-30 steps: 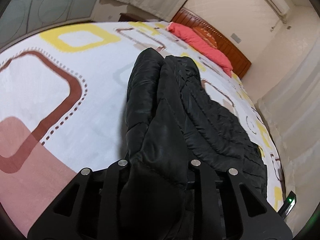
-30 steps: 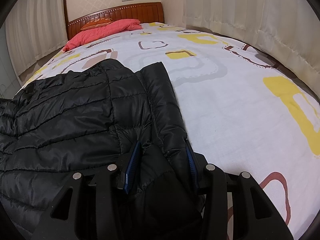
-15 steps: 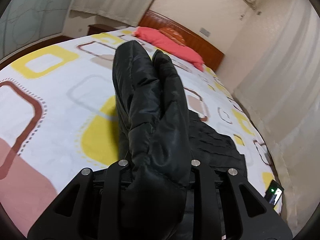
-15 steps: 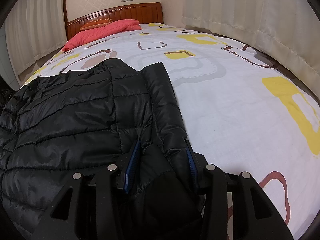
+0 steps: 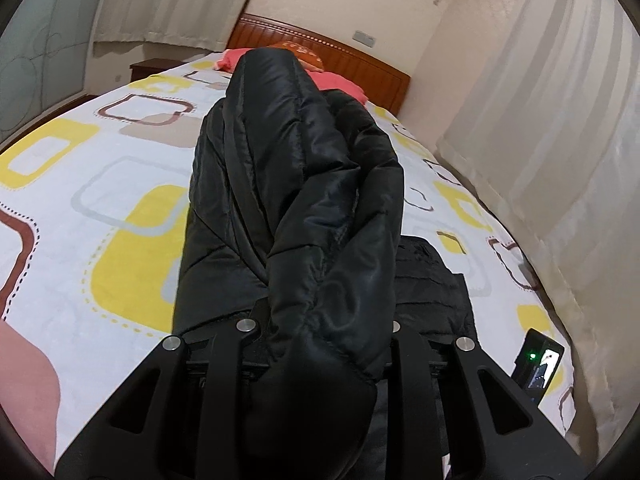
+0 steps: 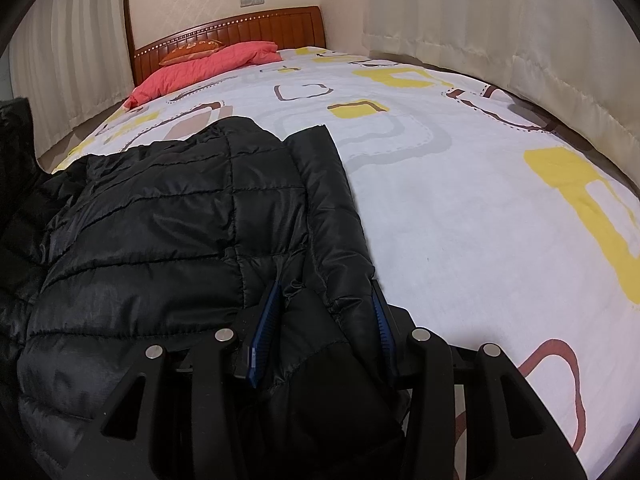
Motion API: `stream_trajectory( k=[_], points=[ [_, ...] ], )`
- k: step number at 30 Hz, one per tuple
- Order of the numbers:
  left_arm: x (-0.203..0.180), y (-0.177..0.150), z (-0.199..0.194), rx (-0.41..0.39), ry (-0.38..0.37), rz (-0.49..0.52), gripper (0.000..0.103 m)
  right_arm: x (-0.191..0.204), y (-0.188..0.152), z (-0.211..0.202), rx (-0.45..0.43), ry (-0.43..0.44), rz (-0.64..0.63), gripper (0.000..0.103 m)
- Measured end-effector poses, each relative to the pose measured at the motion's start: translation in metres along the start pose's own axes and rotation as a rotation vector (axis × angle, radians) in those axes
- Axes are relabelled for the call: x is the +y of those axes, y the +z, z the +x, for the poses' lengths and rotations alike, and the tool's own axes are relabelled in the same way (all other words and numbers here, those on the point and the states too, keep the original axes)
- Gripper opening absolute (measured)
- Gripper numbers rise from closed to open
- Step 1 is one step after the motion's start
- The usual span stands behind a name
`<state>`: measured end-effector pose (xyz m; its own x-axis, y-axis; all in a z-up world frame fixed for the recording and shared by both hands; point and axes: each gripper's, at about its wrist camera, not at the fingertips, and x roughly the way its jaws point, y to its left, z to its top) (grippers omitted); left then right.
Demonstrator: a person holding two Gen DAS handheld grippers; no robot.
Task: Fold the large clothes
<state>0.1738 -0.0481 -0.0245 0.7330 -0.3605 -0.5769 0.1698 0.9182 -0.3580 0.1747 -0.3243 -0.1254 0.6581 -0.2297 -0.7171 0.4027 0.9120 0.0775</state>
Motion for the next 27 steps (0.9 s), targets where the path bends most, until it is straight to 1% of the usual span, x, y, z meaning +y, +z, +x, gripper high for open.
stream_trajectory(
  k=[7,13,27],
  points=[
    [-0.026,-0.005,0.01,0.016,-0.02,0.05,0.023,-0.004,0.0,0.001,-0.001,0.013,0.012,0.044],
    [-0.051,-0.012,0.021,0.032,-0.033,0.113,0.023,-0.007,0.0,0.002,-0.001,0.025,0.022,0.044],
    [-0.101,-0.03,0.062,0.104,-0.053,0.251,0.023,-0.012,-0.001,0.004,-0.001,0.051,0.045,0.044]
  ],
)
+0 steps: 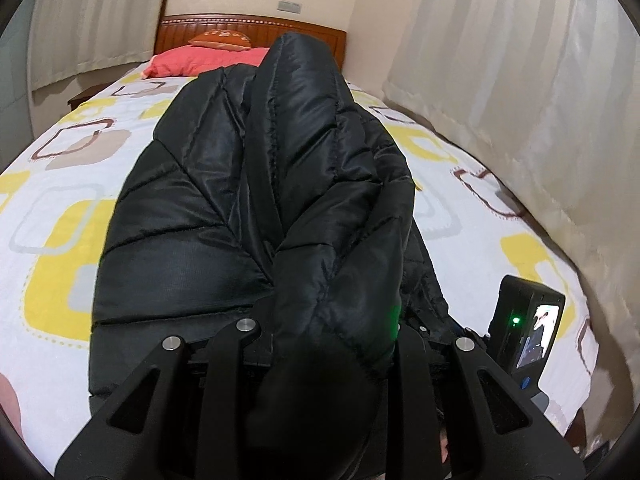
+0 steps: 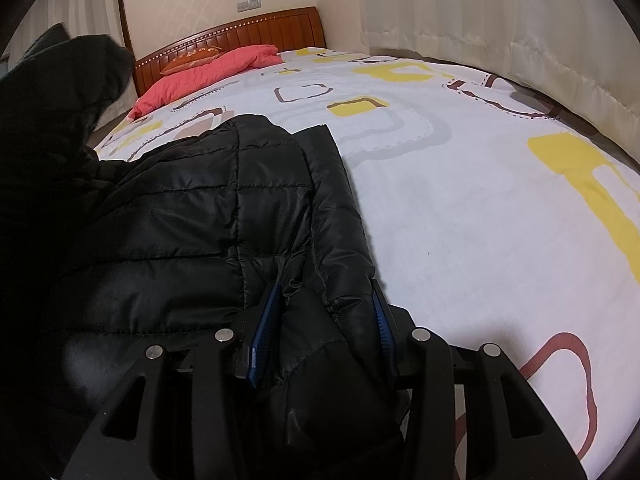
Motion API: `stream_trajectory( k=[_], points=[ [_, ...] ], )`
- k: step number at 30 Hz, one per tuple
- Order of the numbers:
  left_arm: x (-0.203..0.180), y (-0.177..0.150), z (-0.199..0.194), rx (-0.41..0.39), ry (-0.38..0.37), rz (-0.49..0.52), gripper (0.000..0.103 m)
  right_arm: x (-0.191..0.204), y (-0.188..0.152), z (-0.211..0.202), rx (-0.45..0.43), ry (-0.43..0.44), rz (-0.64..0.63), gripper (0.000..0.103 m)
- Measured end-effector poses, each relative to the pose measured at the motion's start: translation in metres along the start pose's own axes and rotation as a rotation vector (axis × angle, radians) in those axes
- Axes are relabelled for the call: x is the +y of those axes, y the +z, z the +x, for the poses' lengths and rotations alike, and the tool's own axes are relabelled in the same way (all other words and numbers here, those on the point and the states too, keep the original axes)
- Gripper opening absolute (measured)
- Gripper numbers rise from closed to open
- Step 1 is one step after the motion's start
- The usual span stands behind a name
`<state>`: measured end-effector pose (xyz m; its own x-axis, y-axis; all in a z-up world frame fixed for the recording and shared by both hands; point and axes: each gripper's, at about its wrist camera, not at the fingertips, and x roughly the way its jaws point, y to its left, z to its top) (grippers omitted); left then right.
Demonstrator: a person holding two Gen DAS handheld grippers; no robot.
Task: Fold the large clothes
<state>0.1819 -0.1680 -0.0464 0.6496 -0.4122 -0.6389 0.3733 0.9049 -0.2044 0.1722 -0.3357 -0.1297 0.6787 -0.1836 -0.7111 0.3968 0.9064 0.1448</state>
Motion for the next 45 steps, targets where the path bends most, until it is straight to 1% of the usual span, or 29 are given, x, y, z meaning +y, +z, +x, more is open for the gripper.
stream_trajectory(
  k=[10,18,26,32,37,40,43,45],
  points=[
    [-0.022,-0.006,0.029,0.045,0.002,0.062,0.023,-0.003,-0.001,0.0,0.001,0.017,0.019,0.044],
    [-0.032,-0.01,0.043,0.063,0.006,0.09,0.023,-0.006,-0.001,0.002,0.005,0.028,0.037,0.044],
    [-0.041,-0.017,0.052,0.062,0.017,0.121,0.023,-0.008,-0.002,0.001,0.008,0.038,0.053,0.044],
    [-0.044,-0.023,0.06,0.053,0.009,0.131,0.023,-0.01,-0.001,0.002,0.009,0.04,0.058,0.044],
    [-0.039,-0.026,0.059,0.043,-0.004,0.148,0.023,-0.013,0.0,0.002,0.016,0.05,0.07,0.044],
    [-0.037,-0.023,0.055,0.04,-0.013,0.148,0.023,-0.018,0.002,0.0,0.021,0.073,0.091,0.044],
    [-0.038,-0.02,0.046,0.043,-0.008,0.155,0.026,-0.021,0.006,-0.002,0.028,0.072,0.098,0.049],
    [-0.041,-0.019,0.04,0.037,-0.006,0.153,0.029,-0.022,0.008,-0.006,0.026,0.058,0.084,0.051]
  ],
)
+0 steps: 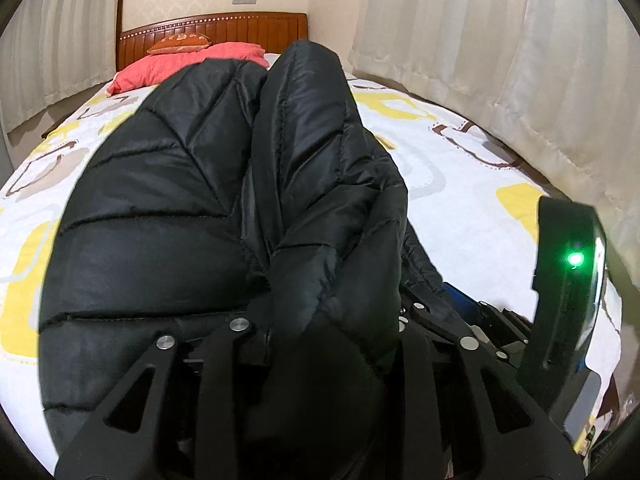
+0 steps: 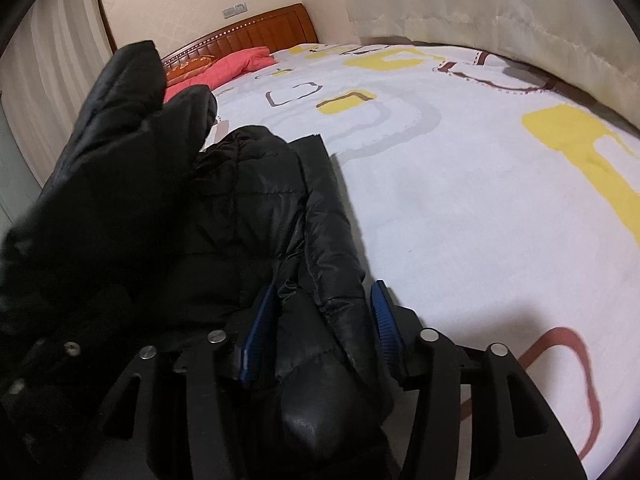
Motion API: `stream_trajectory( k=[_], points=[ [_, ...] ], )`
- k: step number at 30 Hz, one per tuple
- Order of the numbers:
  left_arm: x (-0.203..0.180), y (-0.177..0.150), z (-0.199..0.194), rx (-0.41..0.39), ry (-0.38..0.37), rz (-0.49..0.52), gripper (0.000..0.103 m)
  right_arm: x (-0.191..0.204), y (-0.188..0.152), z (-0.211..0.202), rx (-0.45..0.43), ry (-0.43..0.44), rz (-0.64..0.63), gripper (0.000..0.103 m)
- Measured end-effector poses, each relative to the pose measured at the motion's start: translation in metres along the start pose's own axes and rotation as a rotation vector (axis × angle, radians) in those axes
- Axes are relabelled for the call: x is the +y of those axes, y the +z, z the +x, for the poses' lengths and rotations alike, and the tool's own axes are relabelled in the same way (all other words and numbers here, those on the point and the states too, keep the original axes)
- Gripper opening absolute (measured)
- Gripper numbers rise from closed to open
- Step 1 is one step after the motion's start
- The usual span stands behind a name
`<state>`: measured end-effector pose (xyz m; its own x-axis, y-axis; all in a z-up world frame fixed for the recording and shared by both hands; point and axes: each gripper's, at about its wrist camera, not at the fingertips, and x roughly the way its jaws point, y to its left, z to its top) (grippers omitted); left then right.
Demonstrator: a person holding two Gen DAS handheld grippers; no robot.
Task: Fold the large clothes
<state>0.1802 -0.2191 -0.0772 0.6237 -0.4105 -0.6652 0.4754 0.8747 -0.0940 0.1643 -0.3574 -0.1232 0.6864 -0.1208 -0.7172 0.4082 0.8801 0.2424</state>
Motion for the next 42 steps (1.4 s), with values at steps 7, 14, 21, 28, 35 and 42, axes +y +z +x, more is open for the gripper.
stream_trajectory(
  k=[7,14,21,28,35,42],
  points=[
    [0.0,0.012,-0.042,-0.052,-0.058,-0.061,0.063,-0.001,0.005,-0.021,-0.012,-0.034,-0.035,0.052],
    [0.027,0.027,-0.105,-0.165,-0.129,-0.162,0.068,0.005,0.015,-0.053,-0.053,-0.051,-0.046,0.052],
    [0.111,0.022,-0.133,-0.229,-0.008,-0.342,0.074,0.025,0.029,-0.083,-0.096,-0.004,-0.043,0.052],
    [0.171,-0.016,-0.117,-0.164,0.082,-0.51,0.074,0.061,0.022,-0.095,-0.086,0.078,-0.073,0.058],
    [0.191,-0.054,-0.085,-0.062,-0.013,-0.639,0.074,0.073,0.011,-0.077,-0.001,0.165,-0.043,0.074],
    [0.179,-0.059,-0.084,-0.079,-0.022,-0.635,0.076,0.072,0.006,-0.067,0.034,0.138,-0.115,0.023]
  ],
)
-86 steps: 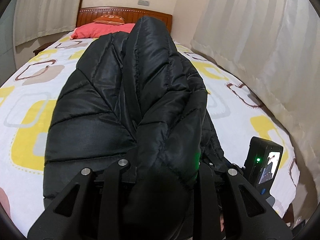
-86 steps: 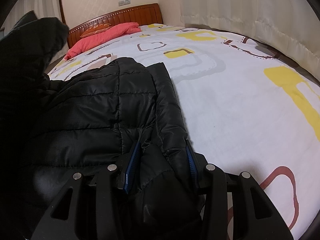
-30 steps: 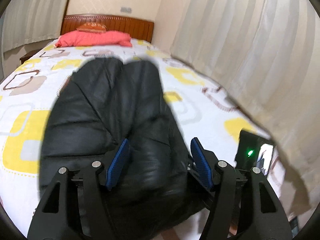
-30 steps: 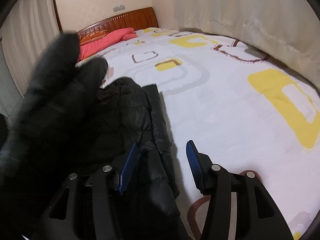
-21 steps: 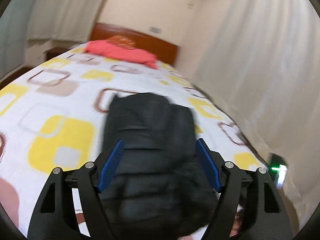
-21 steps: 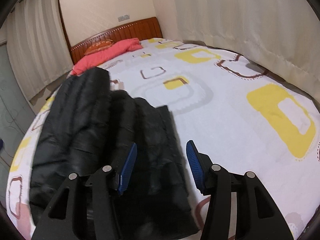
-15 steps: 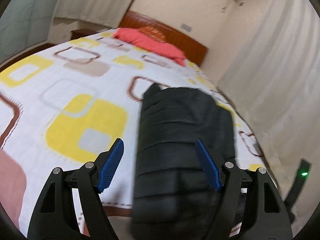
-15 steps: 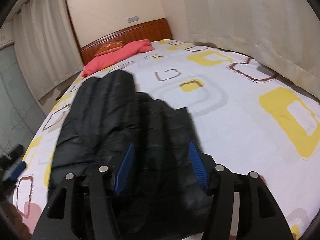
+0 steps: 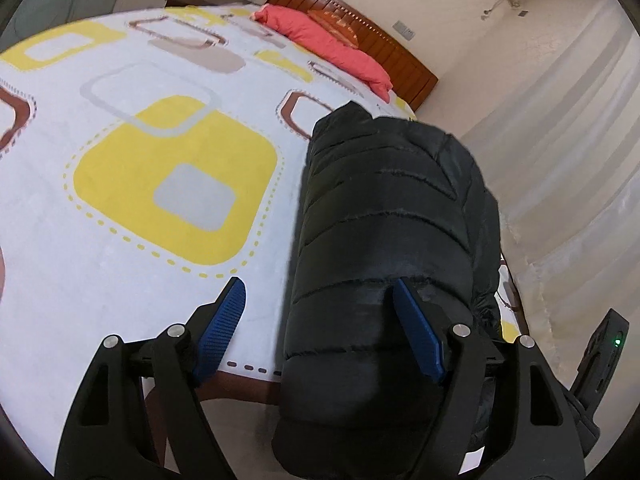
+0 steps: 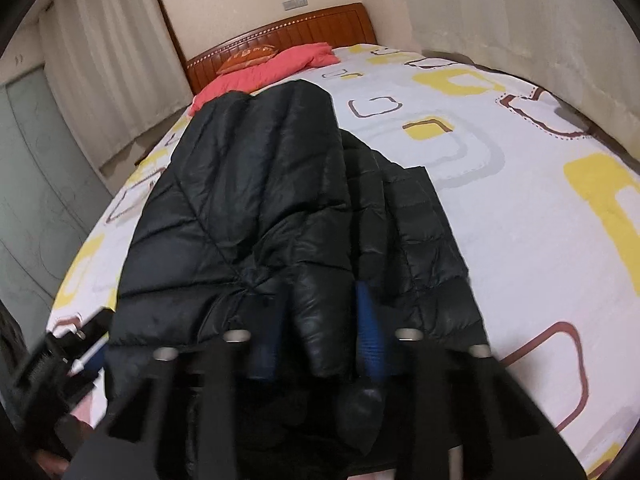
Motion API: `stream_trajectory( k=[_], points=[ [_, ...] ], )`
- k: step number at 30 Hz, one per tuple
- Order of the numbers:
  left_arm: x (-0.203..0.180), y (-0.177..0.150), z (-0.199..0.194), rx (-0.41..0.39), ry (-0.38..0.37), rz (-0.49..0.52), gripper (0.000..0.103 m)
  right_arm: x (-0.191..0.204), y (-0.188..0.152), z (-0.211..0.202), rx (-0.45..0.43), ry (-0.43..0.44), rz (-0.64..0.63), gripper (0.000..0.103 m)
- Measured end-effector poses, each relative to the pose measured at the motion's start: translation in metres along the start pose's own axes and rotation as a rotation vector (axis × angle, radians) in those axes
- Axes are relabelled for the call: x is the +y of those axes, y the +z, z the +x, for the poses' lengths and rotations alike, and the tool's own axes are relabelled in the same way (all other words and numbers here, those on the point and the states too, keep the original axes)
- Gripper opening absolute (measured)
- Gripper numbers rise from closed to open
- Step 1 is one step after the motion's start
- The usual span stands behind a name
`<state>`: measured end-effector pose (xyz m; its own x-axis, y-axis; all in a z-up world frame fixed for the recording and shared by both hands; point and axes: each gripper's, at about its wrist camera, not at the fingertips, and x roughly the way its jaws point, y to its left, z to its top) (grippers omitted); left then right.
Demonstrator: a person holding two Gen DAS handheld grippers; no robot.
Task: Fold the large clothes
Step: 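Grasp the folded jacket end with both tools and fold it over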
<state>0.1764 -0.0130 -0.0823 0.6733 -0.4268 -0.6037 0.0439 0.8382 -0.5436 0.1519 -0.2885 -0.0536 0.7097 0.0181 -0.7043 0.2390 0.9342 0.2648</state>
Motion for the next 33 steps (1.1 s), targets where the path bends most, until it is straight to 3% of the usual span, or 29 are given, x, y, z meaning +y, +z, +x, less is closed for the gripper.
stream_trajectory(
  k=[3,6,15,19,23,29,33],
  points=[
    [-0.008,-0.005,-0.006,-0.031,0.004,0.039,0.078,-0.011,-0.001,-0.003,-0.026,-0.043,-0.009,0.019],
    [-0.015,-0.012,0.001,-0.005,0.014,0.066,0.078,-0.031,-0.005,0.004,-0.03,-0.096,0.011,0.019],
    [-0.036,-0.032,0.05,0.071,0.157,0.157,0.073,-0.064,-0.022,0.034,-0.002,-0.071,0.07,0.019],
    [-0.026,-0.033,0.065,0.107,0.144,0.102,0.073,-0.068,-0.024,0.039,-0.013,-0.069,0.098,0.019],
    [-0.034,-0.033,0.055,0.071,0.161,0.164,0.072,-0.068,-0.022,0.035,-0.014,-0.062,0.121,0.02],
    [-0.027,-0.018,0.025,0.061,0.129,0.115,0.073,-0.067,-0.01,0.009,0.007,-0.064,0.108,0.049],
    [-0.031,0.012,0.014,0.021,0.026,0.063,0.08,-0.064,0.011,-0.008,-0.02,-0.054,0.115,0.054]
  ],
)
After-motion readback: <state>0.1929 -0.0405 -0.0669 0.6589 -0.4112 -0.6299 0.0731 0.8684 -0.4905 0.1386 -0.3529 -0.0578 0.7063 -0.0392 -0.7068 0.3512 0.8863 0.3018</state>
